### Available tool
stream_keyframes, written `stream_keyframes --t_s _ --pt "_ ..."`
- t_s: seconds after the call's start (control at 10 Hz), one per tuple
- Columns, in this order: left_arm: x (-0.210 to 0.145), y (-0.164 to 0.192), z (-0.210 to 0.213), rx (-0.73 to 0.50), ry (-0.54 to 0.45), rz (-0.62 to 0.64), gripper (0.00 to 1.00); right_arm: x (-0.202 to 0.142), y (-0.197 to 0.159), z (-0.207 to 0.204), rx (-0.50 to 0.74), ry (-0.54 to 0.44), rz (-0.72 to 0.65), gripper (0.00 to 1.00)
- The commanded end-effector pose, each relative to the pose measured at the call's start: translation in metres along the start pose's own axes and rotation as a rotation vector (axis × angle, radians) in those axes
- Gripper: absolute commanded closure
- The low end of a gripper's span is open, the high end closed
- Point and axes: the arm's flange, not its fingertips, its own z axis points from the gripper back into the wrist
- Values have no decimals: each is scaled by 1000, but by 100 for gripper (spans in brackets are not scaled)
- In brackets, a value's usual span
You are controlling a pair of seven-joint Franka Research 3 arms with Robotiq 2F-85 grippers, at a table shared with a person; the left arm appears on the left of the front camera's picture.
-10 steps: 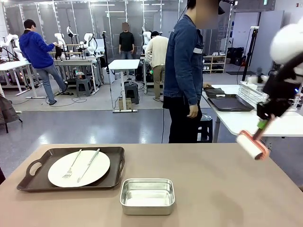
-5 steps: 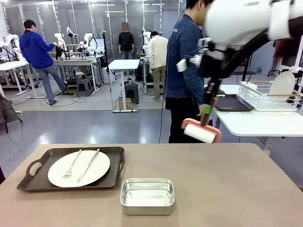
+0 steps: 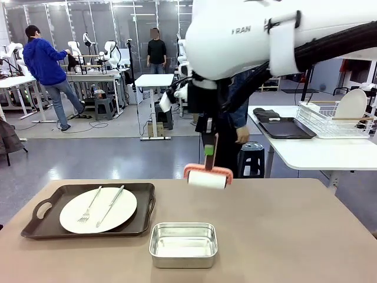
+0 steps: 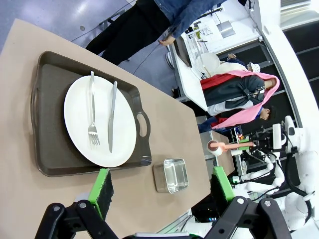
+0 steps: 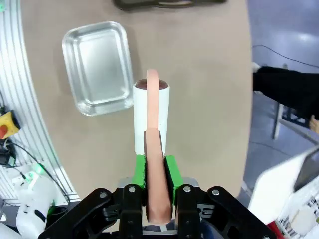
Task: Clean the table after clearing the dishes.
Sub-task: Place the Lint Roller back on top of the Airtight Container.
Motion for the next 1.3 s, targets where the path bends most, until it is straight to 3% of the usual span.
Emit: stream_keyframes --t_s 0.0,0.1,0.7,1.2 --pt "1 0 2 -18 -9 -14 0 -2 16 -4 88 -33 1 78" --pt "1 0 2 -18 -9 -14 0 0 0 0 0 0 0 78" --pt "1 0 2 -18 -9 -14 0 0 -2 -3 17 -1 -7 78" --pt "1 0 2 -18 -9 -14 0 66 -4 -67 144 28 142 78"
